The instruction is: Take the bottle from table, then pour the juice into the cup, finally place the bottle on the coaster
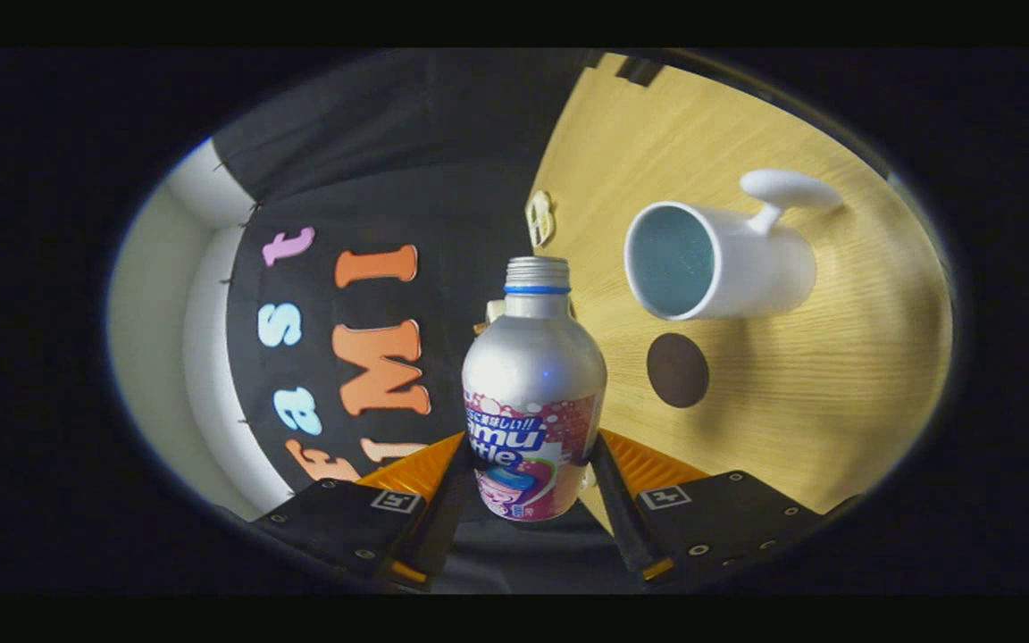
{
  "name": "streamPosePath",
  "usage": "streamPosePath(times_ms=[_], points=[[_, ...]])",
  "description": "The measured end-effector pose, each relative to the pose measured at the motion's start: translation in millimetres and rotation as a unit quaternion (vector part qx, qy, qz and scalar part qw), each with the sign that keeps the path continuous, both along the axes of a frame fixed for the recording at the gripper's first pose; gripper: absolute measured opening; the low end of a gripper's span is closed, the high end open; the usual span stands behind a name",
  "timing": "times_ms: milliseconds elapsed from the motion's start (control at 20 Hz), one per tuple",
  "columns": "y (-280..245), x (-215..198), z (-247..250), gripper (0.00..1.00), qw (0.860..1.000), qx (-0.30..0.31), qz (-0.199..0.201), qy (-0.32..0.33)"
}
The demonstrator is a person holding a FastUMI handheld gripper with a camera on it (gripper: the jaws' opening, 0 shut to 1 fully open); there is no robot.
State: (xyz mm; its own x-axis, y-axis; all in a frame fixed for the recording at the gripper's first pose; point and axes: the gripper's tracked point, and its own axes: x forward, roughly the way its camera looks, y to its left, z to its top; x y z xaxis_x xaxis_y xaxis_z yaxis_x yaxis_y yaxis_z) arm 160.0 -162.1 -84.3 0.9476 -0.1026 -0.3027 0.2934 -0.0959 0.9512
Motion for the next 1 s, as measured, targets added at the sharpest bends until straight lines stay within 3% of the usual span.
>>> streamPosePath(times_ms=[200,450,800,1000], points=[[3.0,1.7,6.6,0.73,0.992,-0.125,0.031,0.005],[4.8,-2.5,8.6,0.74,0.964,-0.252,0.067,0.044],[-0.5,6.1,2.1,0.74,0.886,-0.434,0.108,0.121],[-2.4,14.6,-10.6,0.74,0.821,-0.529,0.141,0.162]])
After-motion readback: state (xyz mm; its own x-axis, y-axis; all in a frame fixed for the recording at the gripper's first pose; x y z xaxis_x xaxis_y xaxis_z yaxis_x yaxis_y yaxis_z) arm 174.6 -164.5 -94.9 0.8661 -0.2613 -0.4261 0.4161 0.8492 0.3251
